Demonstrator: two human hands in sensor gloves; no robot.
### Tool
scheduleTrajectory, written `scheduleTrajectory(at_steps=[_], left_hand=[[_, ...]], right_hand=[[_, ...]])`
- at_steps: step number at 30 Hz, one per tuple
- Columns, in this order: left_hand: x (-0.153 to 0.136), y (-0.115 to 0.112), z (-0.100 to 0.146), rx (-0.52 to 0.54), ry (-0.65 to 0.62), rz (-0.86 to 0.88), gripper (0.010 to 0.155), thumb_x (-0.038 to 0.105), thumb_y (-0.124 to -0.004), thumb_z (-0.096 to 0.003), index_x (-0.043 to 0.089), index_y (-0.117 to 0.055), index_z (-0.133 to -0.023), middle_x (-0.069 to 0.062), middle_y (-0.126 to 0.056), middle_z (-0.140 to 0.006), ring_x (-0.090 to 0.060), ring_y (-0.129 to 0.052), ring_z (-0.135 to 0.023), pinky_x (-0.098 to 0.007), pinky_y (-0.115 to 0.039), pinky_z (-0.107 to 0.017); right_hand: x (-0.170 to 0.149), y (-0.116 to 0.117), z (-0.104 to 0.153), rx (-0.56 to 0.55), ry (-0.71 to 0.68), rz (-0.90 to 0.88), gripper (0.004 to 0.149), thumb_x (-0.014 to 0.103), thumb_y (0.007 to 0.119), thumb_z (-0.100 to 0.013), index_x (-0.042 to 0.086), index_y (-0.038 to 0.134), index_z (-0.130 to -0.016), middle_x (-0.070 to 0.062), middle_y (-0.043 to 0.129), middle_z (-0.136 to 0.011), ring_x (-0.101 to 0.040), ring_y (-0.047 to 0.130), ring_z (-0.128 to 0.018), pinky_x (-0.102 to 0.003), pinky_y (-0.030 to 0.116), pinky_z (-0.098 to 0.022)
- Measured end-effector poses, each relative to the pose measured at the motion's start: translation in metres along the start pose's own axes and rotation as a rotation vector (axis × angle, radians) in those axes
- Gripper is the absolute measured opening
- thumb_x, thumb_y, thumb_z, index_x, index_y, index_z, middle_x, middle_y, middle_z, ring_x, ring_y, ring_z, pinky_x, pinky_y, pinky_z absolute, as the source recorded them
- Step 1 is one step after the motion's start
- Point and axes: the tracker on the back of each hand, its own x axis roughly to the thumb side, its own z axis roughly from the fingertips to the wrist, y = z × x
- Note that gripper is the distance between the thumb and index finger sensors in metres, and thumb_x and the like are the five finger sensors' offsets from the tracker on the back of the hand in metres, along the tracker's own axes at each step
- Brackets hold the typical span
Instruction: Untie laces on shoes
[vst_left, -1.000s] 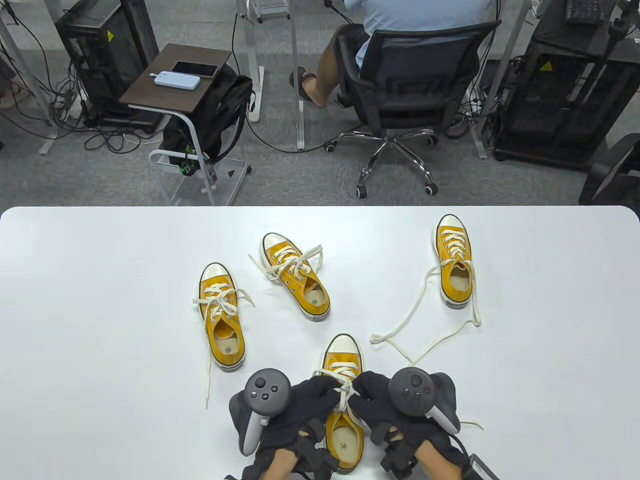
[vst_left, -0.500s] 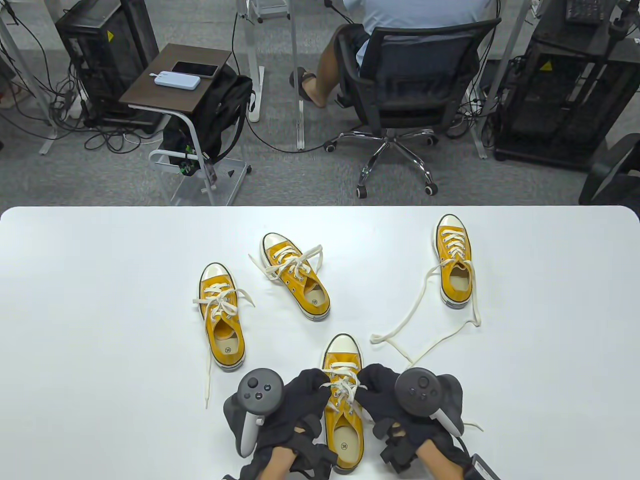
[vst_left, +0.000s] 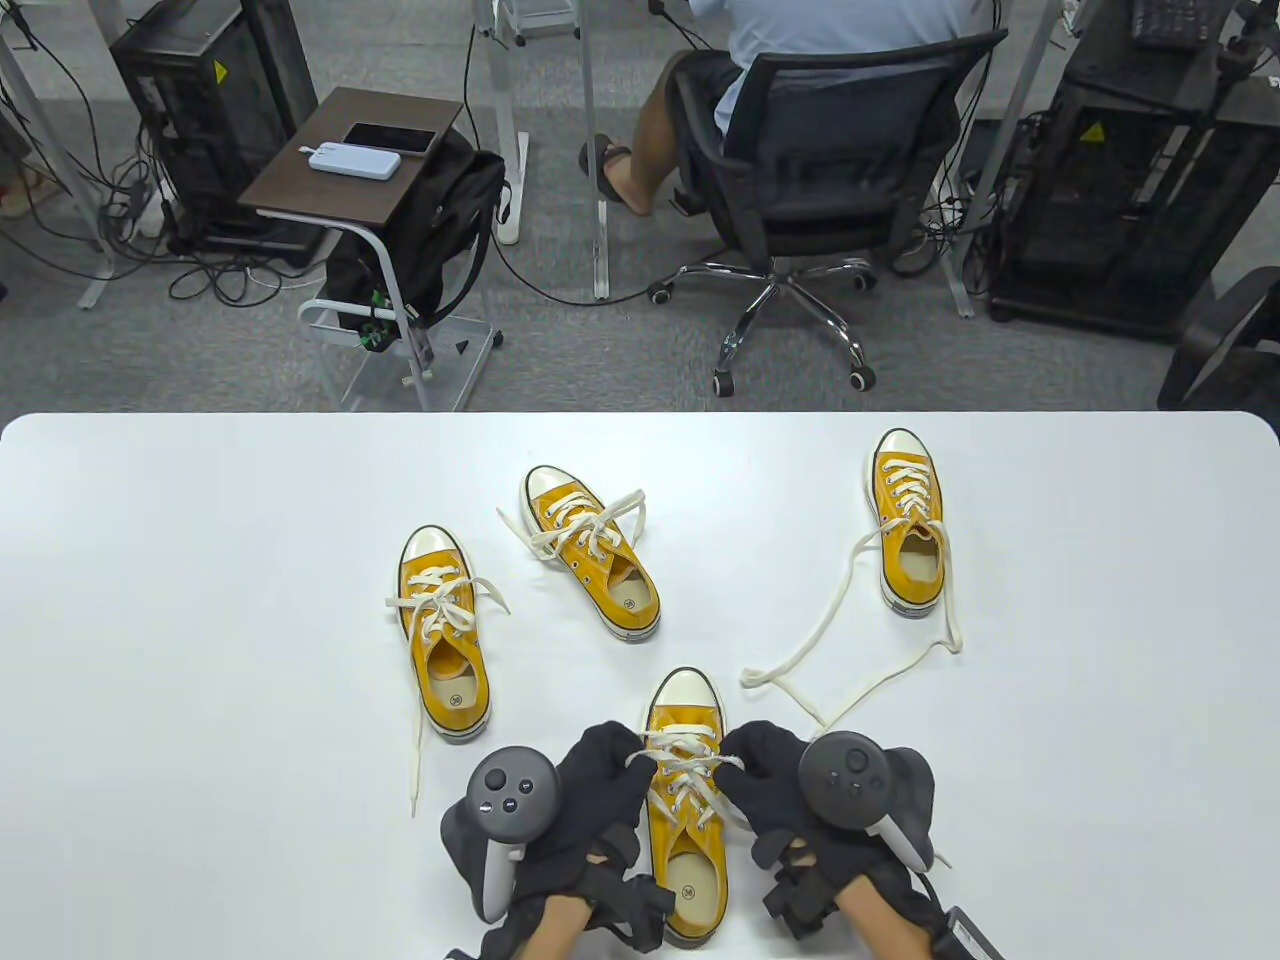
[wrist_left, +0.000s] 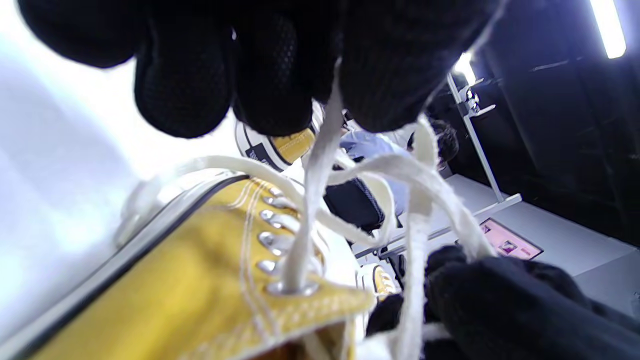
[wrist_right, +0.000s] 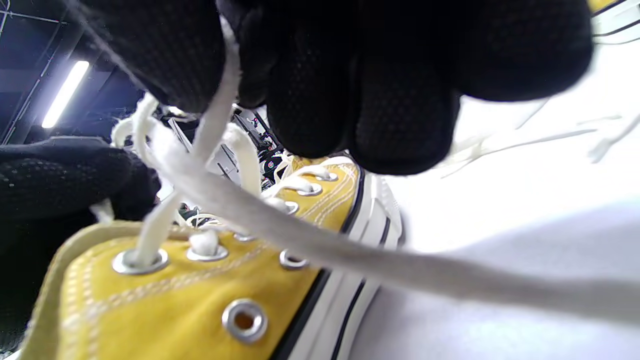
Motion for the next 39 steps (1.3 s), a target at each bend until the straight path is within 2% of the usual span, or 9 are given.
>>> scheduleTrajectory(at_steps=[4, 8, 12, 17, 23, 27, 31, 35, 39], left_hand=[[0.001, 0.001, 0.0, 0.042, -0.083, 0.048, 0.038, 0.05, -0.082, -0.0446, 0.026, -0.092, -0.073, -0.005, -0.101, -0.069, -0.034, -0.101, -0.056, -0.049, -0.084, -0.039], [0.002, 0.002, 0.001, 0.074, -0.077, 0.019, 0.041, 0.039, -0.082, -0.0458, 0.026, -0.084, -0.085, -0.006, -0.094, -0.081, -0.034, -0.098, -0.063, -0.049, -0.083, -0.042], [-0.002, 0.005, 0.001, 0.103, -0.05, 0.055, 0.043, 0.04, -0.081, -0.0458, 0.025, -0.08, -0.086, -0.006, -0.091, -0.083, -0.034, -0.096, -0.066, -0.049, -0.082, -0.043], [-0.009, 0.008, 0.0, 0.133, -0.003, 0.072, 0.038, 0.052, -0.079, -0.0454, 0.026, -0.089, -0.071, -0.005, -0.098, -0.071, -0.034, -0.099, -0.057, -0.048, -0.084, -0.038], [-0.011, 0.011, 0.0, 0.164, 0.028, 0.066, 0.043, 0.035, -0.078, -0.0474, 0.024, -0.077, -0.089, -0.008, -0.087, -0.088, -0.035, -0.094, -0.068, -0.048, -0.082, -0.043], [-0.014, 0.015, -0.001, 0.176, 0.042, 0.089, 0.044, 0.042, -0.079, -0.0471, 0.024, -0.078, -0.087, -0.008, -0.089, -0.085, -0.036, -0.094, -0.067, -0.049, -0.082, -0.043], [-0.018, 0.018, -0.002, 0.213, 0.024, 0.101, 0.04, 0.052, -0.077, -0.0449, 0.027, -0.088, -0.074, -0.004, -0.098, -0.073, -0.033, -0.1, -0.058, -0.048, -0.084, -0.039], [-0.023, 0.019, -0.005, 0.211, 0.051, 0.093, 0.042, 0.041, -0.078, -0.0471, 0.025, -0.082, -0.085, -0.007, -0.092, -0.084, -0.034, -0.097, -0.065, -0.048, -0.083, -0.041], [-0.023, 0.022, -0.007, 0.222, 0.059, 0.104, 0.043, 0.037, -0.078, -0.0473, 0.024, -0.078, -0.088, -0.007, -0.088, -0.088, -0.034, -0.094, -0.068, -0.048, -0.082, -0.043]], right_hand=[[0.0, -0.004, 0.0, -0.02, 0.008, -0.008, 0.041, 0.035, 0.084, -0.044, 0.019, 0.076, -0.082, -0.014, 0.094, -0.074, -0.035, 0.1, -0.047, -0.05, 0.084, -0.031], [0.001, -0.008, 0.001, -0.033, 0.008, -0.005, 0.041, 0.034, 0.085, -0.044, 0.019, 0.077, -0.081, -0.013, 0.095, -0.071, -0.036, 0.1, -0.047, -0.051, 0.084, -0.031], [-0.002, -0.014, 0.001, -0.077, 0.029, 0.014, 0.039, 0.043, 0.084, -0.043, 0.022, 0.08, -0.075, -0.014, 0.096, -0.069, -0.036, 0.101, -0.046, -0.05, 0.084, -0.03], [-0.003, -0.016, 0.001, -0.101, 0.045, 0.005, 0.041, 0.031, 0.081, -0.046, 0.018, 0.075, -0.085, -0.016, 0.093, -0.075, -0.038, 0.099, -0.052, -0.051, 0.084, -0.031], [-0.011, -0.025, 0.001, -0.131, 0.082, 0.023, 0.04, 0.039, 0.084, -0.044, 0.02, 0.078, -0.08, -0.015, 0.095, -0.073, -0.038, 0.099, -0.051, -0.051, 0.083, -0.032], [-0.018, -0.028, 0.0, -0.155, 0.124, 0.003, 0.039, 0.043, 0.082, -0.045, 0.02, 0.08, -0.077, -0.016, 0.095, -0.072, -0.039, 0.099, -0.05, -0.05, 0.084, -0.03], [-0.025, -0.033, 0.0, -0.135, 0.212, -0.025, 0.039, 0.038, 0.081, -0.047, 0.018, 0.08, -0.08, -0.018, 0.095, -0.075, -0.04, 0.099, -0.05, -0.051, 0.084, -0.031], [-0.03, -0.04, -0.001, -0.157, 0.245, -0.034, 0.039, 0.034, 0.082, -0.046, 0.016, 0.081, -0.081, -0.019, 0.096, -0.073, -0.04, 0.1, -0.048, -0.051, 0.084, -0.03], [-0.039, -0.044, -0.001, -0.171, 0.297, -0.07, 0.039, 0.041, 0.084, -0.045, 0.019, 0.081, -0.076, -0.018, 0.097, -0.072, -0.039, 0.1, -0.048, -0.05, 0.084, -0.03]])
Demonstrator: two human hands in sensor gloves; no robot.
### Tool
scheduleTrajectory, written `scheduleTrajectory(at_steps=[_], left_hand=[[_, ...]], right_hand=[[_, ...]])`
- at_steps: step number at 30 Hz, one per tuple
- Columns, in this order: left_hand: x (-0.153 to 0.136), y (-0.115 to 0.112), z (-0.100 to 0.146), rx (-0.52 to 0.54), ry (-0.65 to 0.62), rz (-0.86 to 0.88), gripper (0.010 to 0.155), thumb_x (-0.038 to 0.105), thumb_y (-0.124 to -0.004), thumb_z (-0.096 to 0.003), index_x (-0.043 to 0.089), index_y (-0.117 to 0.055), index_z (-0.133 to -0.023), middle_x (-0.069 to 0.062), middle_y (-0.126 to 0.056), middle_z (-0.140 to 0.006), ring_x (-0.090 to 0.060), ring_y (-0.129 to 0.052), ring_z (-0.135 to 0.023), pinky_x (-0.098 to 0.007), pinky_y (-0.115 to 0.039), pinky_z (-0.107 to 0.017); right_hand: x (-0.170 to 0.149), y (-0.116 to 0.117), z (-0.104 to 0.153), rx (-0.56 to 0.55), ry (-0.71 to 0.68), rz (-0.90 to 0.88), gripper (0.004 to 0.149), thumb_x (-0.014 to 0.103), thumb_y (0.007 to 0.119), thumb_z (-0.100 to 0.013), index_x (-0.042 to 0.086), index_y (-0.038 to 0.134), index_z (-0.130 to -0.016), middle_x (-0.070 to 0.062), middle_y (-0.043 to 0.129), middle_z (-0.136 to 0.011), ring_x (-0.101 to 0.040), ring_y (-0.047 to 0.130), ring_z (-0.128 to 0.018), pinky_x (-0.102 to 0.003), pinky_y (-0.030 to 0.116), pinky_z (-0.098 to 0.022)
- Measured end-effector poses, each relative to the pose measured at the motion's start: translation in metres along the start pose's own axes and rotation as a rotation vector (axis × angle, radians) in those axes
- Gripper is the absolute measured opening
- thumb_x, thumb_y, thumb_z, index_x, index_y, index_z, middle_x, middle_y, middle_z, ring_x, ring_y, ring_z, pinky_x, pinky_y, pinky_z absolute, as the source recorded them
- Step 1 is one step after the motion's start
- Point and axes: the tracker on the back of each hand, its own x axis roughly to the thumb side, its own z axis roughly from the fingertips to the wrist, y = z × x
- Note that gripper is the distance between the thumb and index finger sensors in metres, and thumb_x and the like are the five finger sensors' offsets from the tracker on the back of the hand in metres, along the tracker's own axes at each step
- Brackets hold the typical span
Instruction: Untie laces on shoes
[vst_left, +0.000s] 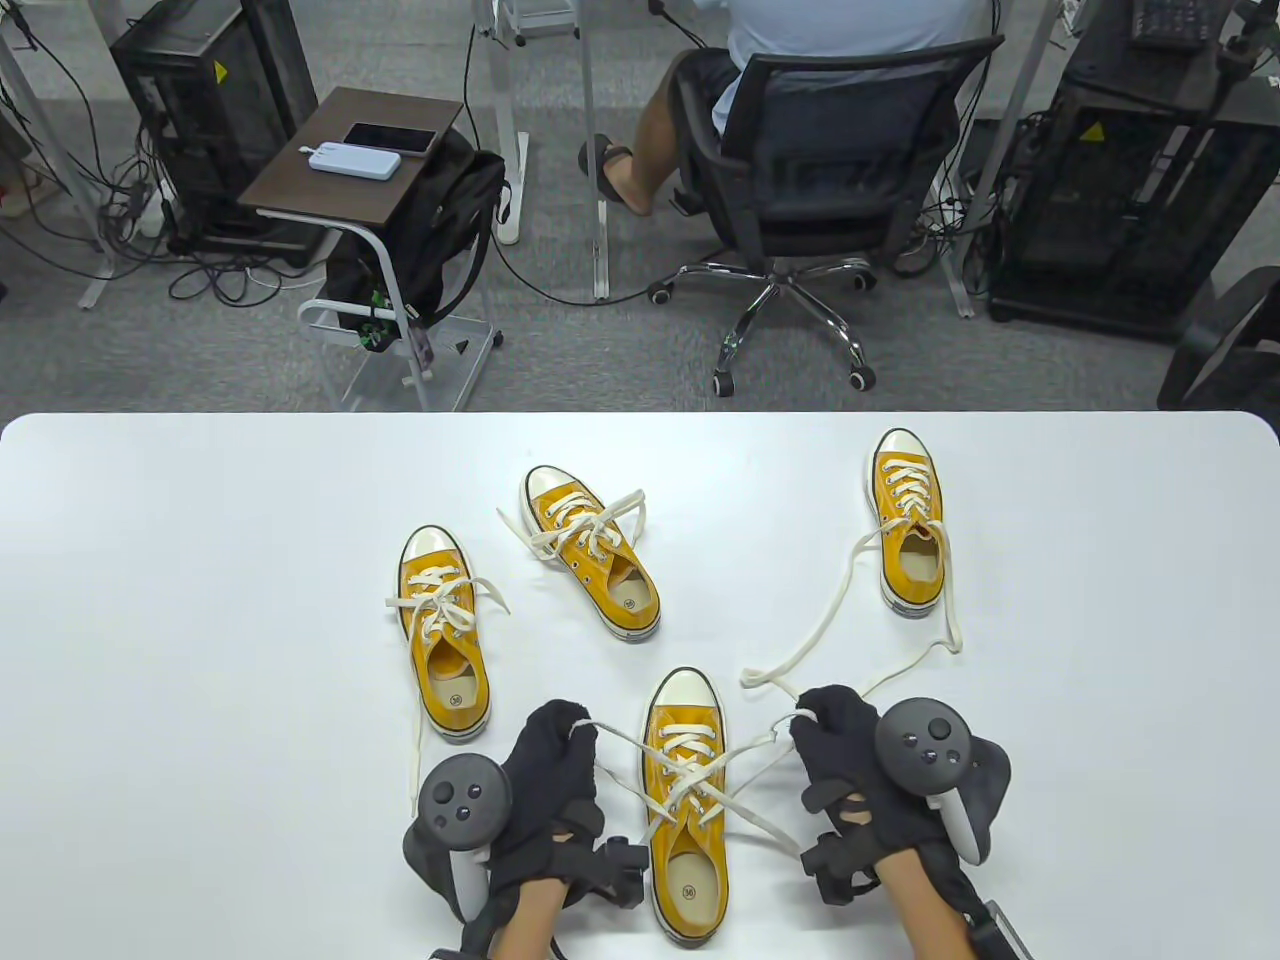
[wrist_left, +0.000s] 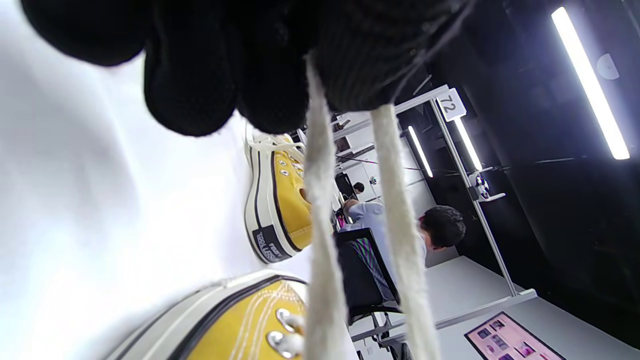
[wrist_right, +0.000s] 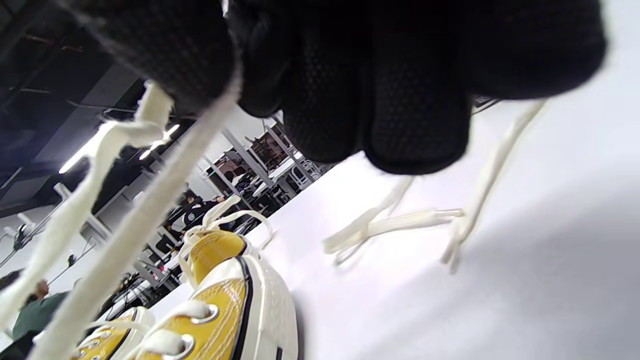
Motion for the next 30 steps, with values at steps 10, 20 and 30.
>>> scheduleTrajectory(at_steps=[10, 20, 30], left_hand=[[-0.007, 0.008, -0.002, 0.093, 0.06, -0.053, 0.042, 0.042, -0.077, -0.048, 0.024, -0.08, -0.086, -0.008, -0.089, -0.085, -0.036, -0.094, -0.067, -0.05, -0.082, -0.043], [-0.013, 0.021, -0.006, 0.146, 0.148, -0.157, 0.043, 0.039, -0.075, -0.0492, 0.022, -0.077, -0.089, -0.011, -0.085, -0.09, -0.039, -0.092, -0.068, -0.05, -0.08, -0.043], [-0.018, 0.048, -0.008, 0.241, 0.237, -0.134, 0.043, 0.04, -0.073, -0.0499, 0.022, -0.077, -0.089, -0.011, -0.086, -0.089, -0.037, -0.093, -0.063, -0.048, -0.081, -0.039]], right_hand=[[-0.018, -0.009, -0.008, -0.015, 0.103, -0.045, 0.039, 0.039, 0.083, -0.046, 0.017, 0.08, -0.078, -0.019, 0.095, -0.074, -0.039, 0.1, -0.048, -0.05, 0.083, -0.029], [-0.043, -0.021, -0.014, -0.031, 0.226, -0.079, 0.039, 0.039, 0.081, -0.047, 0.017, 0.08, -0.079, -0.021, 0.095, -0.074, -0.039, 0.099, -0.047, -0.05, 0.083, -0.029], [-0.076, -0.047, -0.018, -0.081, 0.351, -0.15, 0.04, 0.038, 0.088, -0.043, 0.015, 0.087, -0.075, -0.011, 0.101, -0.051, -0.031, 0.101, -0.029, -0.046, 0.084, -0.018]])
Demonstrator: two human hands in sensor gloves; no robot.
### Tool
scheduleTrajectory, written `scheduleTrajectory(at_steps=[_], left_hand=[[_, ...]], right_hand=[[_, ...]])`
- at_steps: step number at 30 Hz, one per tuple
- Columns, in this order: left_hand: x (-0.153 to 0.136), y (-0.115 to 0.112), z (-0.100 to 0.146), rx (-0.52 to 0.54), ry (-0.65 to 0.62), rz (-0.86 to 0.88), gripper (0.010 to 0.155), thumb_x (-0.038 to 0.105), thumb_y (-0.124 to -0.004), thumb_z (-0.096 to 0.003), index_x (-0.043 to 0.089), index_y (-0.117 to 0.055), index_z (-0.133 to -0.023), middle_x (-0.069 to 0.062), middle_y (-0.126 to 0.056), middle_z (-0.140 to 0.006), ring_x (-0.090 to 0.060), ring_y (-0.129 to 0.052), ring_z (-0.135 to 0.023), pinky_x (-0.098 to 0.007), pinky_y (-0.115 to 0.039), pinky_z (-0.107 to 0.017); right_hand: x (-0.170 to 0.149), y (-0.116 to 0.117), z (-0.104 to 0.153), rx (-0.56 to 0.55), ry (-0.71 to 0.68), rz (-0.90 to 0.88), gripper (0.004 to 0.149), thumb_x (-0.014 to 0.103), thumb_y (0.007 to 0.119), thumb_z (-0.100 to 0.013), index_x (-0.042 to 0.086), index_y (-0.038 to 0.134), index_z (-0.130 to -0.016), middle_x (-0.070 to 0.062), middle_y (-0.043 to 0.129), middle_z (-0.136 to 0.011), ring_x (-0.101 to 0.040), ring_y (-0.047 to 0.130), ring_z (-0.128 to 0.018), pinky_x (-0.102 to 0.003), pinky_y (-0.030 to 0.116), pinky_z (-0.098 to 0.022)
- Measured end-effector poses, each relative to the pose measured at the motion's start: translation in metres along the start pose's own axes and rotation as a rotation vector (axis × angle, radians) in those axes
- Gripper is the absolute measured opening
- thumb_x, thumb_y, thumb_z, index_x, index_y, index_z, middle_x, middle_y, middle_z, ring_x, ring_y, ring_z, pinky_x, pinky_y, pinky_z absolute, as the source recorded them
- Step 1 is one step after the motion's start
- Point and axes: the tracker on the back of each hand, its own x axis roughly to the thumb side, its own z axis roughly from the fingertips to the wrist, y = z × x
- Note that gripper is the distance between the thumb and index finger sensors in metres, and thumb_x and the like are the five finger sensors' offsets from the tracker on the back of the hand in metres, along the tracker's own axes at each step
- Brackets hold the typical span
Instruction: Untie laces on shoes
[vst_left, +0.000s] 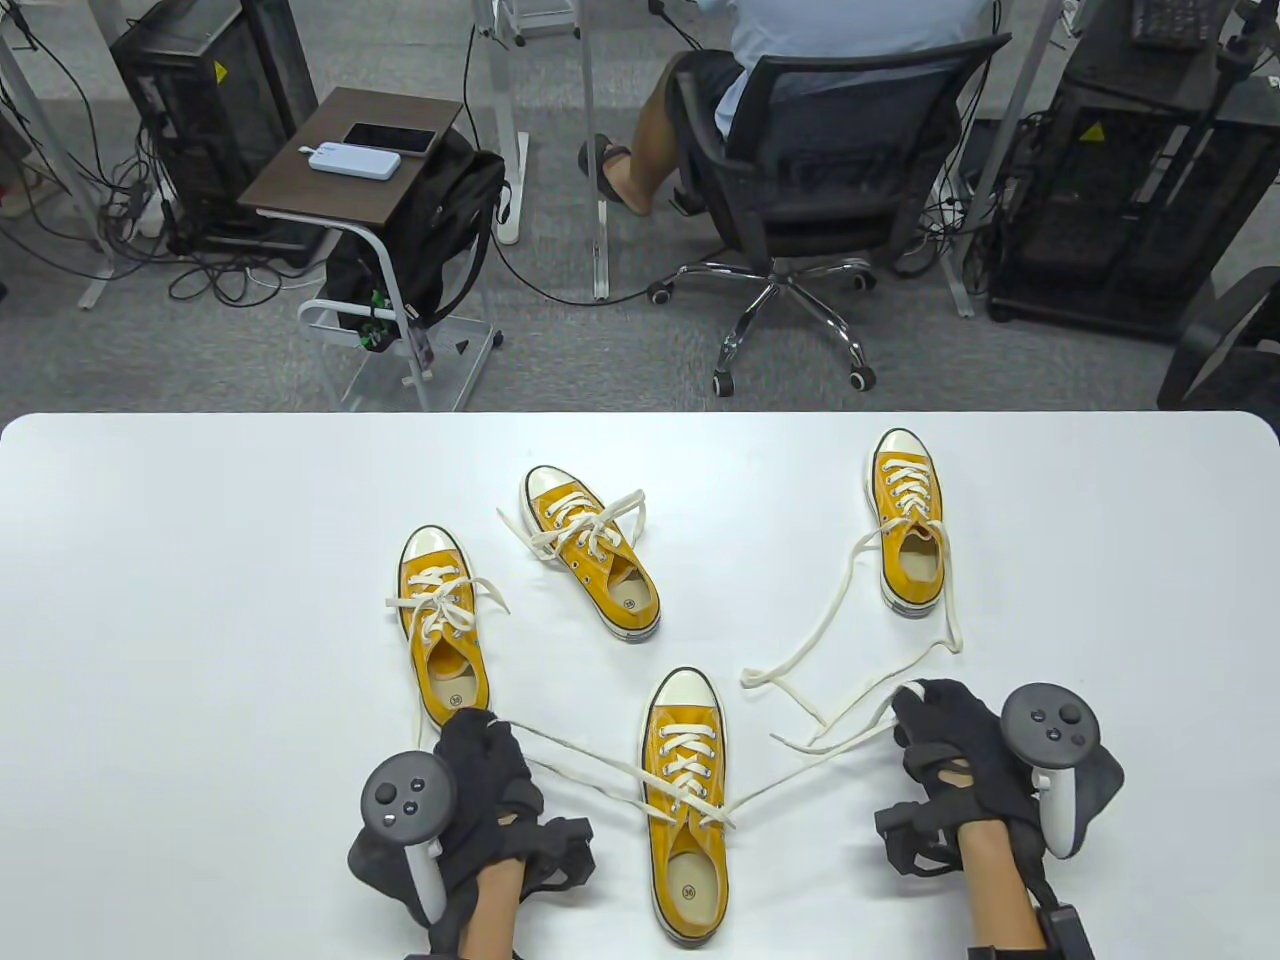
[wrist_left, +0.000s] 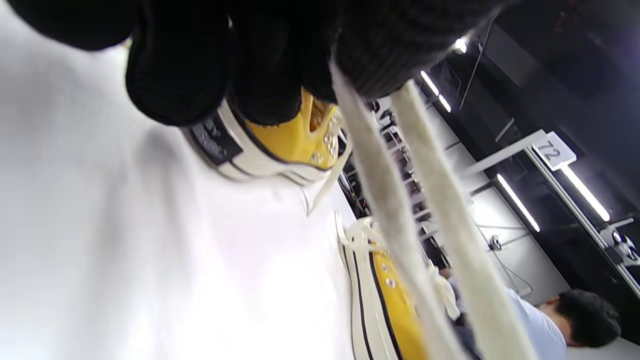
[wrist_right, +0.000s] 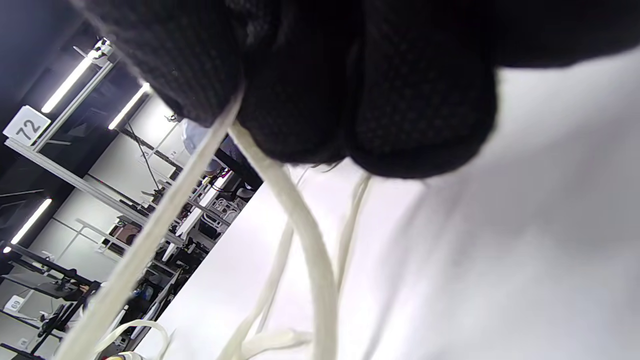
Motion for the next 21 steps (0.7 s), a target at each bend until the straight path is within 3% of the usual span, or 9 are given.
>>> scheduleTrajectory(at_steps=[4, 8, 10, 14, 21], left_hand=[[-0.001, 0.01, -0.003, 0.046, -0.011, -0.037, 0.043, 0.04, -0.073, -0.05, 0.023, -0.078, -0.089, -0.011, -0.086, -0.089, -0.037, -0.093, -0.063, -0.049, -0.081, -0.039], [0.001, 0.009, -0.002, 0.05, -0.061, -0.113, 0.04, 0.039, -0.077, -0.0493, 0.026, -0.086, -0.086, -0.01, -0.091, -0.085, -0.037, -0.095, -0.061, -0.049, -0.081, -0.038], [0.007, 0.005, -0.001, 0.024, -0.091, -0.181, 0.039, 0.036, -0.079, -0.0485, 0.028, -0.091, -0.085, -0.009, -0.094, -0.083, -0.037, -0.095, -0.061, -0.049, -0.081, -0.038], [0.015, -0.008, 0.0, -0.157, -0.088, -0.342, 0.047, 0.028, -0.074, -0.05, 0.024, -0.084, -0.096, -0.012, -0.086, -0.094, -0.038, -0.09, -0.071, -0.05, -0.079, -0.043], [0.023, -0.001, 0.003, -0.154, -0.112, -0.319, 0.05, 0.027, -0.072, -0.05, 0.022, -0.08, -0.1, -0.015, -0.08, -0.098, -0.041, -0.086, -0.075, -0.052, -0.077, -0.047]], right_hand=[[-0.002, 0.003, -0.002, 0.008, 0.004, 0.035, 0.039, 0.036, 0.093, -0.04, 0.013, 0.091, -0.072, -0.01, 0.104, -0.046, -0.03, 0.102, -0.024, -0.046, 0.084, -0.015], [0.001, 0.012, -0.001, 0.024, -0.019, 0.122, 0.039, 0.031, 0.094, -0.039, 0.011, 0.093, -0.073, -0.013, 0.105, -0.051, -0.032, 0.103, -0.027, -0.047, 0.084, -0.017], [0.005, 0.018, 0.001, 0.046, -0.042, 0.176, 0.04, 0.028, 0.093, -0.04, 0.01, 0.092, -0.076, -0.015, 0.105, -0.056, -0.034, 0.102, -0.03, -0.047, 0.084, -0.019], [0.01, 0.03, 0.004, 0.126, -0.048, 0.296, 0.046, 0.02, 0.087, -0.043, 0.007, 0.083, -0.088, -0.019, 0.1, -0.071, -0.036, 0.101, -0.039, -0.049, 0.083, -0.024], [0.032, 0.023, 0.017, 0.036, -0.155, 0.369, 0.056, 0.026, 0.086, -0.045, 0.007, 0.075, -0.095, -0.026, 0.091, -0.081, -0.042, 0.097, -0.049, -0.052, 0.081, -0.031]])
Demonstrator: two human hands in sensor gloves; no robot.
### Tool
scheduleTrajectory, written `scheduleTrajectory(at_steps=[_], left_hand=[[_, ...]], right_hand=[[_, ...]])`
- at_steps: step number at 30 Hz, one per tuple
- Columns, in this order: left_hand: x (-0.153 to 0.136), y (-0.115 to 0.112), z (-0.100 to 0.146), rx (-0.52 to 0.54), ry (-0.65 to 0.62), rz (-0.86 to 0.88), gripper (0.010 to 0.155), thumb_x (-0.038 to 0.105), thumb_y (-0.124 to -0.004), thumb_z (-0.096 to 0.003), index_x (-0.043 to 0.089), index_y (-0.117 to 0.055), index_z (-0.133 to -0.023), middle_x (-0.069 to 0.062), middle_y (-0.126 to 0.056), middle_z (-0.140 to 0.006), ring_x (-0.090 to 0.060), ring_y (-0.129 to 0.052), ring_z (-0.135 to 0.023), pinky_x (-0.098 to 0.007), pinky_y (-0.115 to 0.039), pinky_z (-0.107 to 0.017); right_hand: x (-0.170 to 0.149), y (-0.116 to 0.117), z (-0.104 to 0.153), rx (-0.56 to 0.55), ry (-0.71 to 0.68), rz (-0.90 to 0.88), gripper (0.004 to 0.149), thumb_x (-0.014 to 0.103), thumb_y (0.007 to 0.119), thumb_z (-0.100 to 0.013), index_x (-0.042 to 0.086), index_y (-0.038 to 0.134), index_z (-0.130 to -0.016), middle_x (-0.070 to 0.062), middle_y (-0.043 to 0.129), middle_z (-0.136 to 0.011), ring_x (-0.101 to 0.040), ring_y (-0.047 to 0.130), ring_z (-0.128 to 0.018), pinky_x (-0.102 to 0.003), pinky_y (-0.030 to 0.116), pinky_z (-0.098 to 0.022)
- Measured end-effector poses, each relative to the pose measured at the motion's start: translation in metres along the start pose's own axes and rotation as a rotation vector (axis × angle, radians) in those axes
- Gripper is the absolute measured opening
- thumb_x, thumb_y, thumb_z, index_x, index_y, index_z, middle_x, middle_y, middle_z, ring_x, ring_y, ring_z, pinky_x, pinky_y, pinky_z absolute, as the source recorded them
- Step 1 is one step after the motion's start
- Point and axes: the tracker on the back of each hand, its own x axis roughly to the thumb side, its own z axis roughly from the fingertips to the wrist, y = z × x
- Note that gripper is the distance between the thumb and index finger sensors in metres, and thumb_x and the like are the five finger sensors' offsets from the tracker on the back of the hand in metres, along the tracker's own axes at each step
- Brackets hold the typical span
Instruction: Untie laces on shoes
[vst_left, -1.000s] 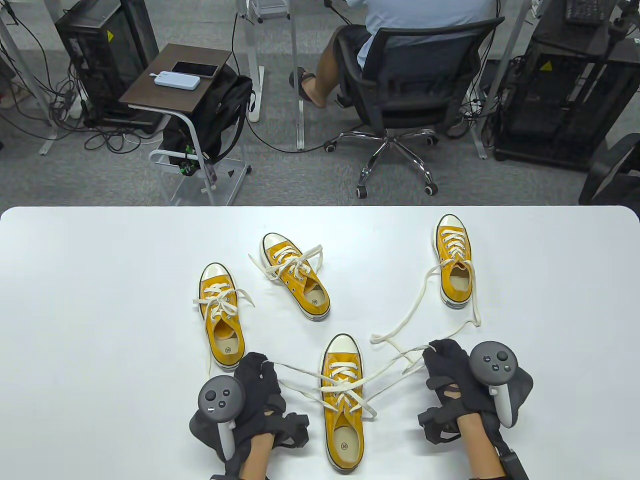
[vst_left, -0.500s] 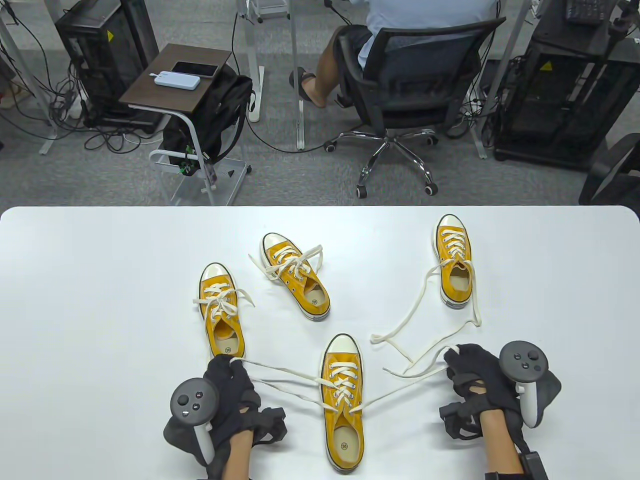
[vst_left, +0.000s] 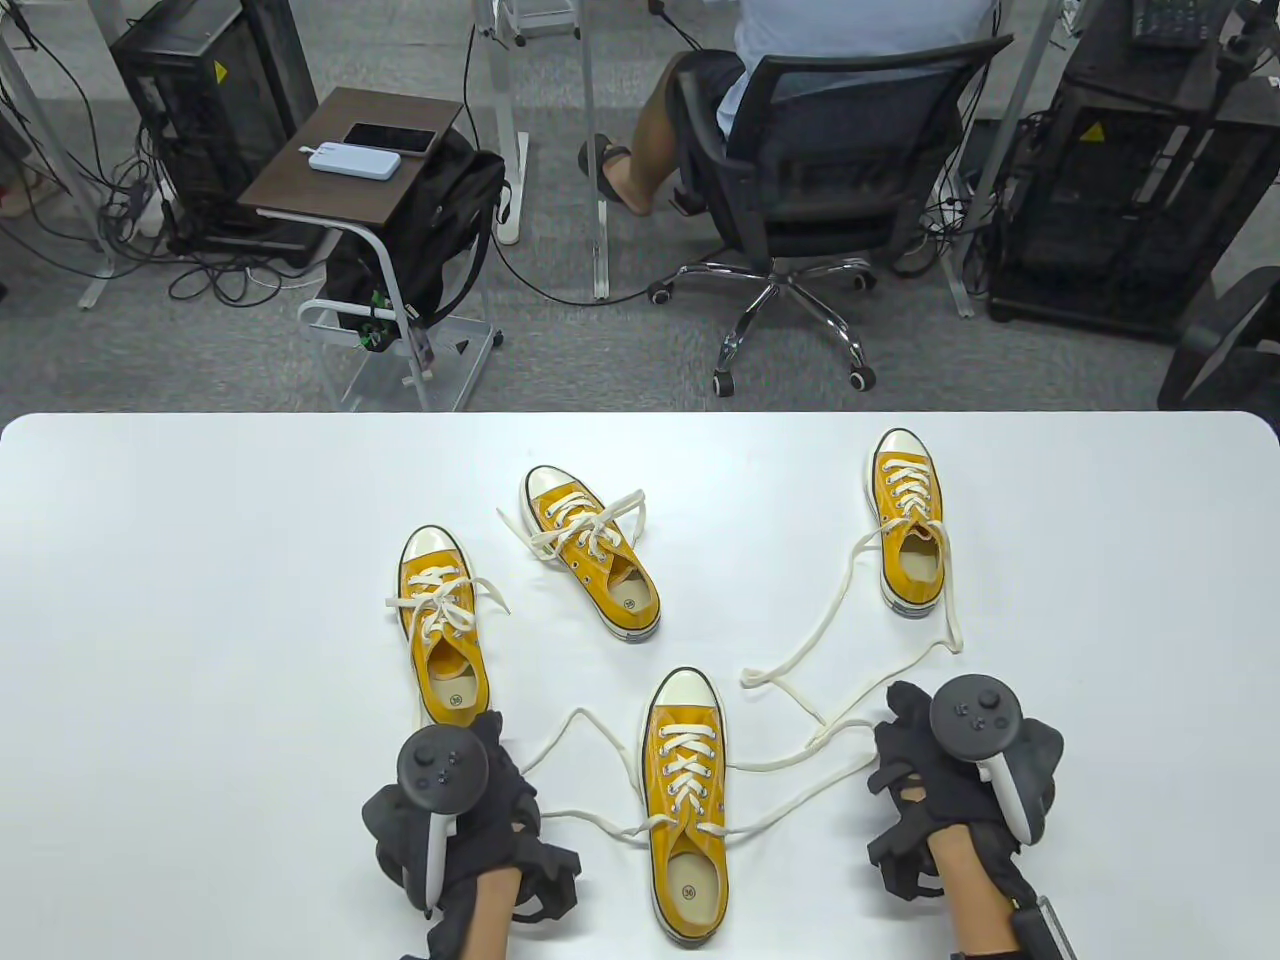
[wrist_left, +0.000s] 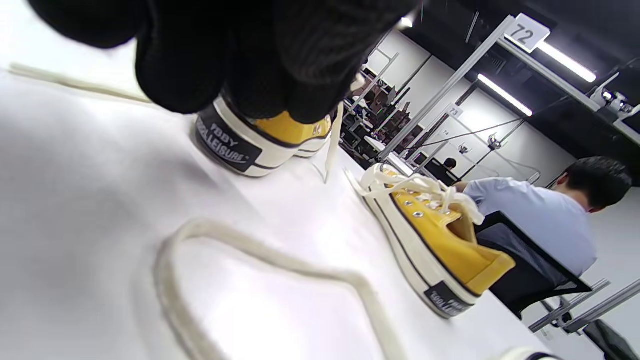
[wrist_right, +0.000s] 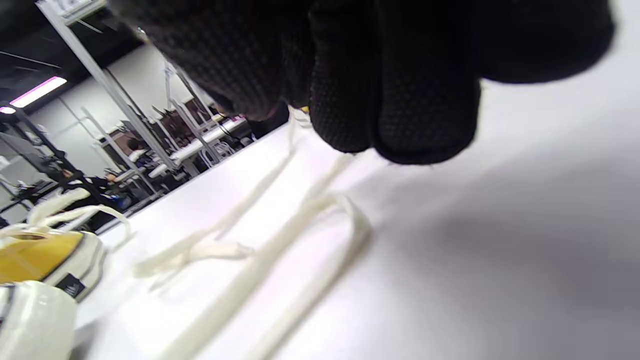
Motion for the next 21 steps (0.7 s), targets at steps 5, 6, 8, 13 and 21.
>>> scheduleTrajectory(at_steps=[5, 6, 8, 13, 21], left_hand=[[-0.004, 0.004, -0.002, -0.025, 0.001, 0.088, 0.056, 0.044, -0.073, -0.0507, 0.022, -0.079, -0.102, -0.018, -0.08, -0.098, -0.044, -0.084, -0.076, -0.054, -0.075, -0.048], [-0.005, 0.004, -0.002, -0.025, 0.0, 0.087, 0.056, 0.045, -0.073, -0.0507, 0.022, -0.079, -0.102, -0.018, -0.08, -0.098, -0.044, -0.084, -0.076, -0.054, -0.075, -0.048], [-0.004, 0.005, -0.002, -0.036, -0.002, 0.086, 0.057, 0.046, -0.072, -0.0508, 0.022, -0.079, -0.102, -0.018, -0.08, -0.098, -0.045, -0.084, -0.076, -0.054, -0.075, -0.048], [-0.004, 0.003, -0.003, -0.053, -0.014, 0.086, 0.057, 0.047, -0.072, -0.0509, 0.022, -0.079, -0.102, -0.018, -0.08, -0.097, -0.045, -0.084, -0.076, -0.054, -0.075, -0.048], [-0.004, 0.004, -0.003, -0.078, -0.004, 0.089, 0.057, 0.047, -0.072, -0.0511, 0.022, -0.079, -0.102, -0.018, -0.08, -0.097, -0.045, -0.083, -0.076, -0.054, -0.075, -0.048]], right_hand=[[0.049, -0.006, 0.029, 0.055, -0.242, 0.092, 0.054, 0.036, 0.085, -0.045, 0.009, 0.079, -0.092, -0.025, 0.093, -0.077, -0.043, 0.097, -0.049, -0.053, 0.08, -0.031], [0.058, -0.005, 0.036, 0.066, -0.286, 0.118, 0.052, 0.037, 0.085, -0.045, 0.011, 0.082, -0.09, -0.024, 0.096, -0.073, -0.042, 0.098, -0.046, -0.053, 0.081, -0.03], [0.078, -0.002, 0.054, 0.128, -0.381, 0.172, 0.051, 0.04, 0.084, -0.046, 0.012, 0.084, -0.088, -0.022, 0.099, -0.068, -0.041, 0.099, -0.044, -0.052, 0.081, -0.028], [0.115, 0.023, 0.099, 0.321, -0.564, 0.338, 0.051, 0.046, 0.083, -0.045, 0.014, 0.088, -0.085, -0.018, 0.101, -0.058, -0.038, 0.1, -0.038, -0.05, 0.082, -0.024], [0.129, 0.07, 0.131, 0.585, -0.664, 0.535, 0.063, 0.057, 0.082, -0.042, 0.015, 0.085, -0.088, -0.017, 0.101, -0.058, -0.039, 0.099, -0.039, -0.051, 0.081, -0.026]])
